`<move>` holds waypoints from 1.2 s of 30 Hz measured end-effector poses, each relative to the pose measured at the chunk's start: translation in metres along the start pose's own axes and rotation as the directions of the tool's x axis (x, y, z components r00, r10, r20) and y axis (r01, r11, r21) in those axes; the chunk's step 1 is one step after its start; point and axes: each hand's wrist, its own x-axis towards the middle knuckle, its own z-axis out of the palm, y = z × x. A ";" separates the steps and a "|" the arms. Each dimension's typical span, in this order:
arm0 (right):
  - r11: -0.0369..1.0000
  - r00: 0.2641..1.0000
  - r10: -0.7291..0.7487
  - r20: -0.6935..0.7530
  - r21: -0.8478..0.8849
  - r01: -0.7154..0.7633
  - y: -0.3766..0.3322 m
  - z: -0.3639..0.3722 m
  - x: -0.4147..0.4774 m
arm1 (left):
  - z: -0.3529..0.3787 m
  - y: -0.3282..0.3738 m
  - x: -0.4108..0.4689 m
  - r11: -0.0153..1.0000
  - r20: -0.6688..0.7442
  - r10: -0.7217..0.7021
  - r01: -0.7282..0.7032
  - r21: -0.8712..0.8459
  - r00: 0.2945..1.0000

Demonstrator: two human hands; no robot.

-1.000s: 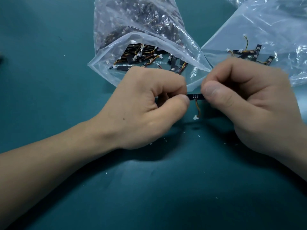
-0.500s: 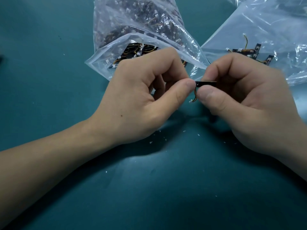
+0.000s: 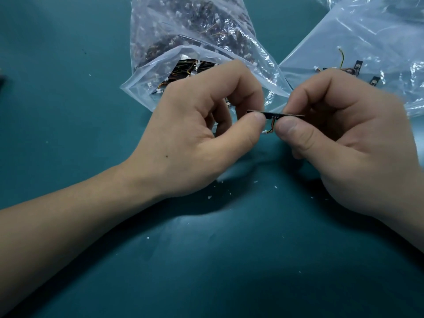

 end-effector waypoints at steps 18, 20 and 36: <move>0.988 0.993 -0.102 -0.062 -0.124 0.093 0.000 0.002 -0.001 | -0.002 0.000 -0.001 0.980 0.092 -0.150 0.160 -0.117 0.984; 0.989 0.993 -0.099 -0.058 -0.116 0.092 -0.001 0.002 -0.002 | -0.002 0.000 0.001 0.983 0.109 -0.155 0.163 -0.078 0.982; 0.996 0.998 0.054 0.043 -0.071 -0.051 -0.001 0.000 0.002 | 0.000 0.004 -0.002 0.994 0.081 -0.101 0.097 0.050 0.992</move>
